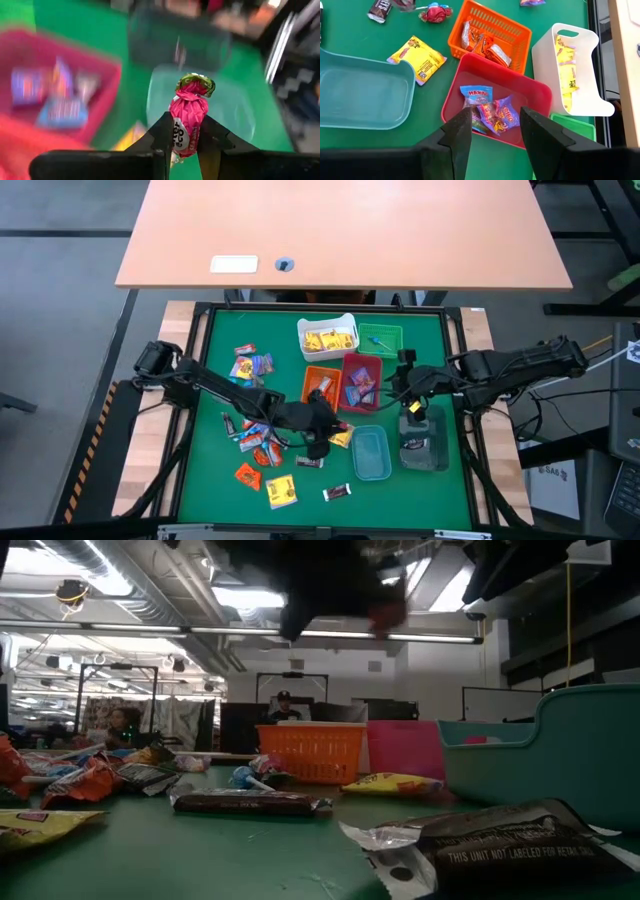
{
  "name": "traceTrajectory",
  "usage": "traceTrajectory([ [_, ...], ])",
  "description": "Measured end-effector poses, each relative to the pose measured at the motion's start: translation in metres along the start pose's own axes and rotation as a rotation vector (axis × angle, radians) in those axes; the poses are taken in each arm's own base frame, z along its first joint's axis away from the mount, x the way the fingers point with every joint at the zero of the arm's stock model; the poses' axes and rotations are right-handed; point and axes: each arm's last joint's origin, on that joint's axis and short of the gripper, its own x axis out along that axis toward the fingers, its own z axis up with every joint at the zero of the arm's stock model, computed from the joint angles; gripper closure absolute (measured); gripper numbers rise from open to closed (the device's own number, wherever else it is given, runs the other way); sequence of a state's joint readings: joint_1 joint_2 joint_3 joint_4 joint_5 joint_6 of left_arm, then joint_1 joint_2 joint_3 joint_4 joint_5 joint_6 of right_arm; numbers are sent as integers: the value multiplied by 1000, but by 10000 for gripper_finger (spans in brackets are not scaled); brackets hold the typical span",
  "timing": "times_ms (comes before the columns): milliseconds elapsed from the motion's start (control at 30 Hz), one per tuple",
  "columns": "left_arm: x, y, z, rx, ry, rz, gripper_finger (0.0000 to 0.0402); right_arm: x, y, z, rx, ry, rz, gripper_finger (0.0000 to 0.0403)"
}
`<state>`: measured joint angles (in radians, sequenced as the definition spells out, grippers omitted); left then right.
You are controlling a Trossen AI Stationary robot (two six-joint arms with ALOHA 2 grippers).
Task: Sort candy
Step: Put the red candy into the blue bin, then put the yellow bag of candy into the white bin
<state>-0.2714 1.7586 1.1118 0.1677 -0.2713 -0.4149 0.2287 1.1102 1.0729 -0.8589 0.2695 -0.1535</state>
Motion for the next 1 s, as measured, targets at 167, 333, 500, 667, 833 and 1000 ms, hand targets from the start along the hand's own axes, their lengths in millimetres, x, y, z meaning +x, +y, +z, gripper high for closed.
traceTrajectory([
  [167, 18, -4, 2, -22, -165, -58, 350, 0, 0, 1, 1, -6, -1, 237],
  [333, 36, -7, -9, -77, -246, -102, 350, 0, 0, 3, 6, -27, -4, 237],
  [500, 53, -6, -23, -98, -316, -146, 344, 0, -1, 5, 6, -51, -8, 237],
  [667, 62, -4, -34, -138, -288, -147, 316, 0, -1, 5, 5, -49, -7, 237],
  [833, 65, -3, -38, -139, -281, -144, 274, 0, -1, 5, 4, -46, -7, 237],
  [1000, 65, -1, -38, -132, -275, -136, 233, 0, -1, 5, 4, -46, -7, 237],
])
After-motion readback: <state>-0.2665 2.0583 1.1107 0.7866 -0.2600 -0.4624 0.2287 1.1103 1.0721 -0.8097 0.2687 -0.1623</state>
